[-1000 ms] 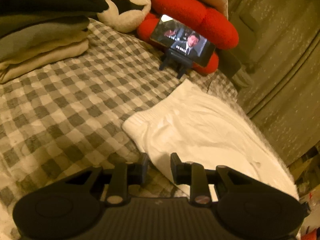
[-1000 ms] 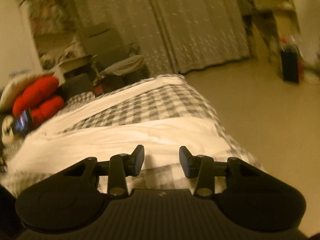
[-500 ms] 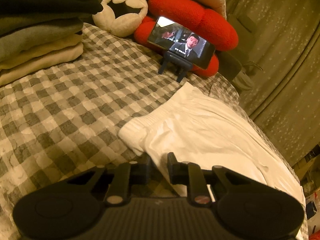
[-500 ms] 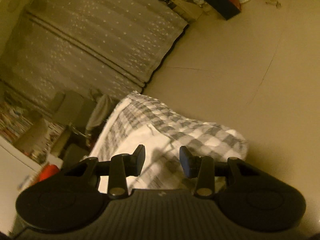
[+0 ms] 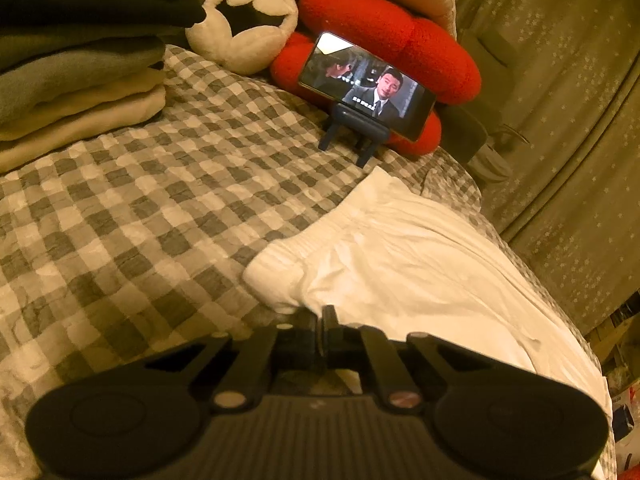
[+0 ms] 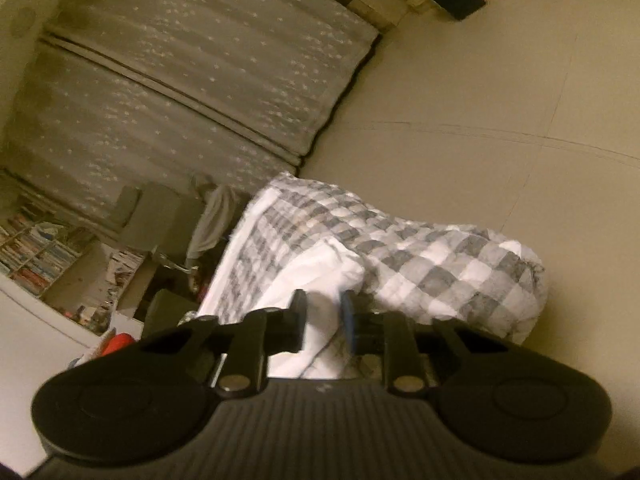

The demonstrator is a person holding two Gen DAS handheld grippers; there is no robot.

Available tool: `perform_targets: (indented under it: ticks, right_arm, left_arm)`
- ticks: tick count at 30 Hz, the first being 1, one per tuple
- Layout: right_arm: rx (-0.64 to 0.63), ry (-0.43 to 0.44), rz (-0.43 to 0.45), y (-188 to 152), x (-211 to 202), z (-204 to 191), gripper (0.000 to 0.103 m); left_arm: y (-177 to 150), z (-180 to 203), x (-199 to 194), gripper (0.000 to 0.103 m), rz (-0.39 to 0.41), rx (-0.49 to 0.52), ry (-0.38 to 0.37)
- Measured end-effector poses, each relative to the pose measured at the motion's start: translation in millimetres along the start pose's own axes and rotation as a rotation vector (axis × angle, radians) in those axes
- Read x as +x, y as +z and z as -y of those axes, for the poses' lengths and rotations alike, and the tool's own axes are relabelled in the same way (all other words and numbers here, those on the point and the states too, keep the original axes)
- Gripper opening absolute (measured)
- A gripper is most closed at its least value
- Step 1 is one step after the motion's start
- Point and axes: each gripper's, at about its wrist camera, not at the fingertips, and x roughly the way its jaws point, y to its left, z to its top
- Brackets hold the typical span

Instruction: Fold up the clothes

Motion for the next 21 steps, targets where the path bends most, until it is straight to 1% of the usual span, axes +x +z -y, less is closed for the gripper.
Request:
perform_targets:
  ticks: [2,5,8,11,14,16,18,21]
  right_arm:
    - [0.002,-0.016,0.013,-1.4,-1.0,0.0,0.006]
    - [-0.005,-0.02,0.061,-1.4,-11.8,-2.4,0.005]
    - [-0.028,0.013,0.106,3.3,-20.9,-10.9,0.005]
    - [-0.07,0.044,0.116,6.4,-19.6,-22.9,0.005]
    - [-0.071,0.086,0.136,13.3,-18.7,-32.6,0.005]
    - [-0.103,0.102,0.142,17.4,-17.9,-41.0,0.005]
    - [-0.137,0.096,0.131,18.5,-14.1,-46.9,0.005]
    - [-0.129,0.098,0.133,21.7,-12.0,-47.2,0.005]
  left_arm:
    - [-0.3,0.4,0.2,0.002,0.005,-0.002,0.005]
    - [3.1,-1.7,-6.0,0.002,0.026,-0.019,0.007]
    - [9.6,3.1,-13.8,0.001,0.044,0.0,-0.005]
    - [16.8,10.6,-20.0,0.001,0.066,0.017,-0.018]
    - [25.5,11.2,-24.7,0.001,0.076,-0.01,-0.036]
    - [29.3,9.9,-28.6,0.001,0.09,-0.013,-0.037]
    - [29.5,8.1,-32.3,0.001,0.098,-0.008,-0.037]
    - [29.4,1.9,-35.3,0.001,0.09,-0.032,-0.049]
